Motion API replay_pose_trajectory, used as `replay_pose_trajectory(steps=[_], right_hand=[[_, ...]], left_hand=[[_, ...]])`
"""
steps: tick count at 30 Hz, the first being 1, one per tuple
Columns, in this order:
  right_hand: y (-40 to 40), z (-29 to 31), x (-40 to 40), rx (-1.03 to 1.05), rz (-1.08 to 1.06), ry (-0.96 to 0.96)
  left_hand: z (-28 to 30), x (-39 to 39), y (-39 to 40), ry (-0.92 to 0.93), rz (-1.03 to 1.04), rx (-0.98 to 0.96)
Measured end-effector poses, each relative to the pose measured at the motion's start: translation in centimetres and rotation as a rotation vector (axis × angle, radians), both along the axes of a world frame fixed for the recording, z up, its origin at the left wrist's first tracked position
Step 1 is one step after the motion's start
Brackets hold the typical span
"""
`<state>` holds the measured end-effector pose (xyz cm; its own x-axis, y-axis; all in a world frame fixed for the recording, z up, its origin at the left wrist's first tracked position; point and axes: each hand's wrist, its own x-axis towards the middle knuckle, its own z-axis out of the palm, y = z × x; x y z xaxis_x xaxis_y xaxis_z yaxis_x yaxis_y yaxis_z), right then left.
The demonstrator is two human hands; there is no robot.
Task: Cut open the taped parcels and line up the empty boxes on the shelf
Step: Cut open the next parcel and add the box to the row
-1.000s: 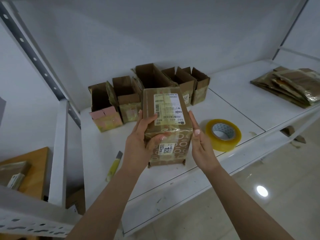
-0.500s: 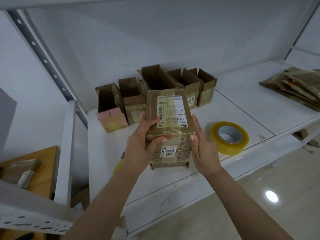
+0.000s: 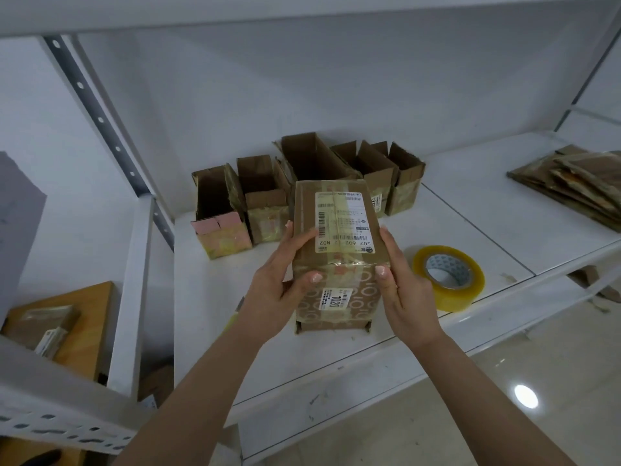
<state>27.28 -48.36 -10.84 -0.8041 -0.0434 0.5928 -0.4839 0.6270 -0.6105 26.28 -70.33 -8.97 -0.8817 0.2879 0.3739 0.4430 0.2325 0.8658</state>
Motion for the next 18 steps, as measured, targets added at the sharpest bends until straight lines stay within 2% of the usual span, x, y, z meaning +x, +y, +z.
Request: replay_pose_trajectory(steps=[2, 4, 5, 7, 9, 10, 13, 15, 18], right_hand=[[0.9, -0.4, 0.2, -0.122, 0.115, -0.104], [2.2, -2.0, 0.0, -0.258, 0.119, -0.241], [2.8, -3.0, -0.4, -0.247, 0.069, -0.289], [3.5, -4.8, -1.0, -0.047, -0.009, -0.38], [3.2, -5.8, -1.1, 0.148, 0.036, -0.456], [2.8, -5.8, -1.0, 0.16, 0.08, -0.461], [2.2, -4.8, -0.6, 0.024, 0.193, -0.409], [2.0, -3.3, -0.4, -0.071, 0.197, -0.372], [1.7, 0.8, 0.2, -0.263, 0.171, -0.326]], left_hand=[[-1.4, 0.0, -1.6, -0.065, -0.094, -0.051], [-3.0, 0.5, -2.6, -0.147, -0.049, -0.078], [-3.7, 0.9, -2.8, -0.192, 0.002, -0.072], [-4.5, 1.6, -2.8, -0.272, 0.078, -0.048], [-4.5, 2.1, -2.4, -0.304, 0.087, -0.02], [-4.3, 2.2, -2.1, -0.294, 0.085, -0.026], [-2.7, 2.5, -1.7, -0.279, 0.113, 0.044], [-0.7, 2.5, -1.7, -0.291, 0.12, 0.136], [2.9, 2.4, -1.7, -0.317, 0.108, 0.099]])
